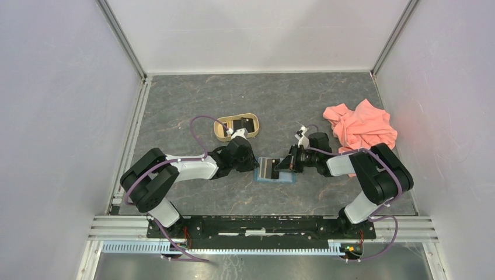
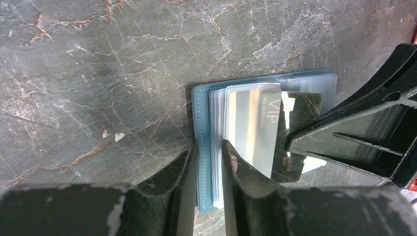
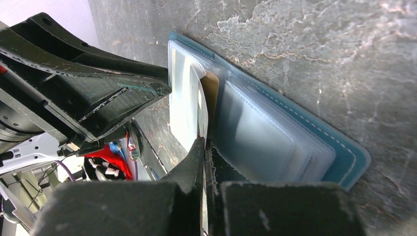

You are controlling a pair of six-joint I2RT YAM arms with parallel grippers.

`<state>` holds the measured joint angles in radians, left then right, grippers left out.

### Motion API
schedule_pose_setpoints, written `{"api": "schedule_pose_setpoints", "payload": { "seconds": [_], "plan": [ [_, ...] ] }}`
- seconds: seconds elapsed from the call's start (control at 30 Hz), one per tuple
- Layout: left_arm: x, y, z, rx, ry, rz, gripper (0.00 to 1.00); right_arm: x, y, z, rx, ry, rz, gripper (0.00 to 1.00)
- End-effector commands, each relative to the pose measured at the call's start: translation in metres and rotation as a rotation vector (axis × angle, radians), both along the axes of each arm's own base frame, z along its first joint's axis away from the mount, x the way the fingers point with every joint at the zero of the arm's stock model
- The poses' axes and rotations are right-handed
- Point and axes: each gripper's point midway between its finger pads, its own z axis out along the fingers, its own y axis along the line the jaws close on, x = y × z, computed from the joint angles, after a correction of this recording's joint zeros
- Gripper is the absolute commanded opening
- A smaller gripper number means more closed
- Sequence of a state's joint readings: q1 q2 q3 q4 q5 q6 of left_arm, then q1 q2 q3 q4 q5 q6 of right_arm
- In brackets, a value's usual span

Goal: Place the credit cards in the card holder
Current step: Insert the credit card into the card holder.

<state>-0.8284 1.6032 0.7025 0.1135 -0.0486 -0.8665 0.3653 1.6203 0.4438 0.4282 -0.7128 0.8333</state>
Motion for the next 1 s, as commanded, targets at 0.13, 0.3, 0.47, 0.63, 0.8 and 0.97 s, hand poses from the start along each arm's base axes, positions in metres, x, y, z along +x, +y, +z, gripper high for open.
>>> {"api": "schedule_pose_setpoints", "payload": {
  "seconds": [0.13, 0.3, 0.47, 0.63, 0.8, 0.97],
  "plan": [
    [-0.017, 0.005, -0.018, 0.031, 0.07, -0.033, 0.3, -0.01, 0.012, -0.015, -0.057, 0.012, 0.094, 0.0],
    [-0.017, 0.007, -0.018, 0.019, 0.068, -0.025, 0.3, -0.003, 0.011, -0.01, -0.088, -0.068, 0.134, 0.22],
    [-0.016, 0.008, -0.017, 0.01, 0.063, -0.019, 0.3, 0.002, 0.002, -0.005, -0.126, -0.135, 0.141, 0.38],
    [-0.016, 0.008, -0.016, 0.004, 0.059, -0.017, 0.31, 0.003, 0.0, -0.001, -0.14, -0.174, 0.173, 0.53],
    [-0.016, 0.008, -0.012, -0.017, 0.038, -0.017, 0.31, 0.008, -0.001, 0.003, -0.196, -0.255, 0.225, 0.55],
    [-0.017, 0.01, 0.001, -0.066, -0.012, -0.021, 0.32, 0.008, 0.004, 0.002, -0.274, -0.32, 0.304, 0.56]
  ]
}}
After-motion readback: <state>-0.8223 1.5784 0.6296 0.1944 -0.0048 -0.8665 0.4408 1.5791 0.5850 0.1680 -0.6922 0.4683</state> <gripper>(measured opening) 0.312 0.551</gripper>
